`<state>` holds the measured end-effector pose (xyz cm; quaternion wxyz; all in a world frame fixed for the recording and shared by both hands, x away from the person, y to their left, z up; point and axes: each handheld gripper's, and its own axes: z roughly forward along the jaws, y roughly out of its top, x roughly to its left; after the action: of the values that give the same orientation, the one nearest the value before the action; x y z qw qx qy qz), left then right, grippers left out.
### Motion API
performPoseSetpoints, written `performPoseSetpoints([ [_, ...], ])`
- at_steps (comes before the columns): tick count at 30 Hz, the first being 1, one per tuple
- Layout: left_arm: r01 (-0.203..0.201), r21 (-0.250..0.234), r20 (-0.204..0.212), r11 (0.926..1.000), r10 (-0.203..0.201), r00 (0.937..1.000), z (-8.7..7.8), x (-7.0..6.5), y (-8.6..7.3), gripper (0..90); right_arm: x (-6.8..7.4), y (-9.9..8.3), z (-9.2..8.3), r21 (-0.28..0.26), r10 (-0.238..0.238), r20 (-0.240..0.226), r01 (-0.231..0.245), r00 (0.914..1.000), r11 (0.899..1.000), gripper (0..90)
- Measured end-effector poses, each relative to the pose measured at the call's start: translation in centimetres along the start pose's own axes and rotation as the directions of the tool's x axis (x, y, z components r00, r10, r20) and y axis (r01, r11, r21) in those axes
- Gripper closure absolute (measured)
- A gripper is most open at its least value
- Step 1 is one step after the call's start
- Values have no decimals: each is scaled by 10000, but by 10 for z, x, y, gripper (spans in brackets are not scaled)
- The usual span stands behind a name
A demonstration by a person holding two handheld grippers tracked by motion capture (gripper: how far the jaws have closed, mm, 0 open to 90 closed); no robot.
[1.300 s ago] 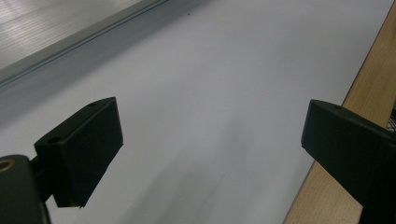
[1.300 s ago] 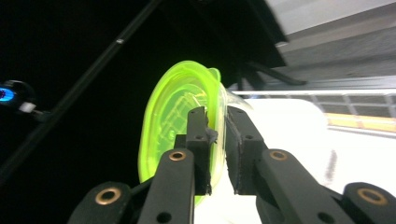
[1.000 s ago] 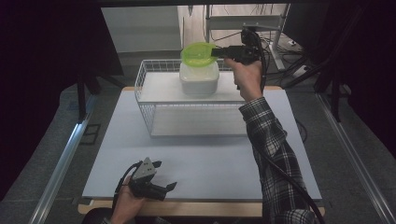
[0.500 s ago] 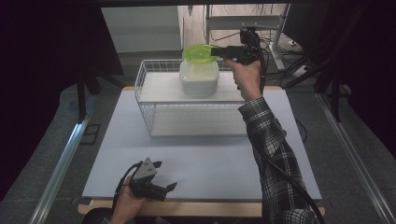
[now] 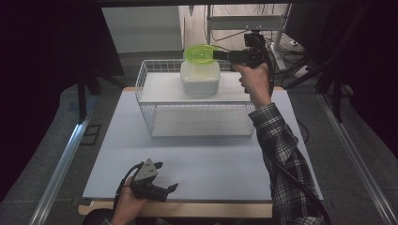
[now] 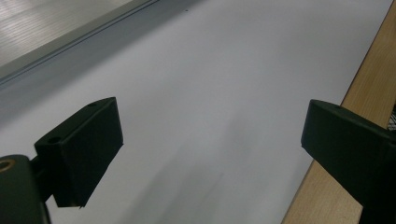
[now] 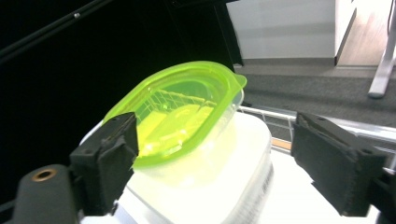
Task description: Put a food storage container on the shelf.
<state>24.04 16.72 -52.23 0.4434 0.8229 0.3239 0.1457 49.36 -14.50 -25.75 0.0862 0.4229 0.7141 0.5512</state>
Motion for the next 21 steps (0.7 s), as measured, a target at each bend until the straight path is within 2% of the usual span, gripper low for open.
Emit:
performPoseSetpoints([
  [3,3,8,-6,10000,-3,10000,0,0,0,51,1,-4,-6,19,-438,10,438,9990,9990,113],
  [13,18,-87,73,10000,-18,10000,0,0,0,50,9,-24,-24,70,-1399,145,1398,9901,9902,78],
  [21,121,-257,245,9996,-115,9996,-1,0,1,50,11,-47,-35,118,-1774,129,1773,9841,9841,67],
])
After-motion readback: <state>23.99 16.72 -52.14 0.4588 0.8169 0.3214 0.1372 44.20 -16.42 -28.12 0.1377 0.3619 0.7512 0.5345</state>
